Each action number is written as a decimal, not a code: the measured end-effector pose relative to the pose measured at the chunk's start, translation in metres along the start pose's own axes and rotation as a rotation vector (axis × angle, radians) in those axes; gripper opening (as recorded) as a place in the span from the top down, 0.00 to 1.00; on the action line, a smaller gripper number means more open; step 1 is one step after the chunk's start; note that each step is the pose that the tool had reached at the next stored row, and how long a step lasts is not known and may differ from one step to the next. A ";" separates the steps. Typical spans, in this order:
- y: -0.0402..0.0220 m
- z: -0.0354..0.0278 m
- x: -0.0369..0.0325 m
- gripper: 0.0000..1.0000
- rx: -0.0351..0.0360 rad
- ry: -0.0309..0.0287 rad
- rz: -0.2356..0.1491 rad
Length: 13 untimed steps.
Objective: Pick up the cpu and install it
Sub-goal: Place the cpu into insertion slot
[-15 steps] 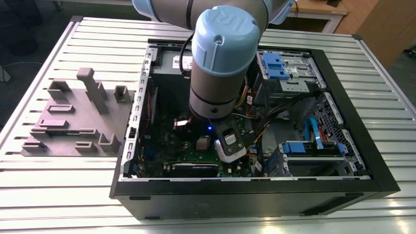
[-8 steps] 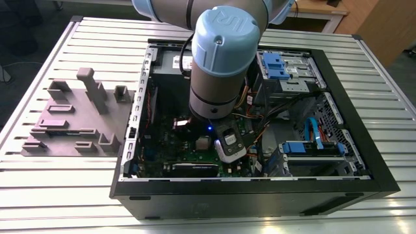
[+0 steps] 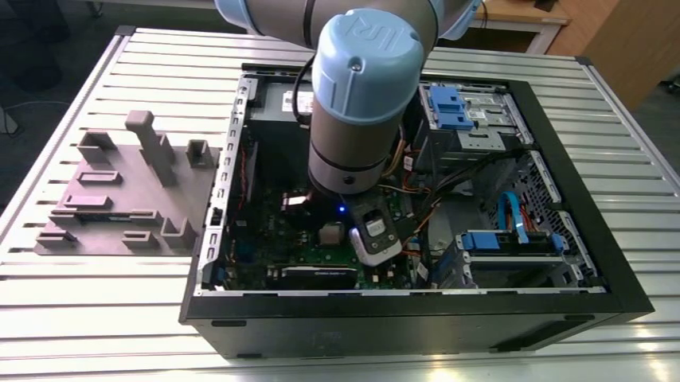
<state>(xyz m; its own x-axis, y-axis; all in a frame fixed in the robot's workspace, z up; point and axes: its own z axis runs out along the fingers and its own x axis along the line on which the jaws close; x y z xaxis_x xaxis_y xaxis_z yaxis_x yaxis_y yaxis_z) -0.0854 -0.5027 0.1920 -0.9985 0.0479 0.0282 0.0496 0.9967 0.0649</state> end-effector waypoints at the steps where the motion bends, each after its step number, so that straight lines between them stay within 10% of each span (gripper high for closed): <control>1: 0.0000 -0.0003 0.0000 0.52 0.0000 0.0000 0.000; 13: 0.0001 -0.0016 -0.0005 0.52 0.0000 0.0000 0.000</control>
<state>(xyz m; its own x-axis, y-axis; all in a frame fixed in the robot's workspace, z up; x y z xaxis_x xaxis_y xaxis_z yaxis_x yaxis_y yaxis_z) -0.0849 -0.5027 0.1936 -0.9984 0.0480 0.0282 0.0498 0.9966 0.0649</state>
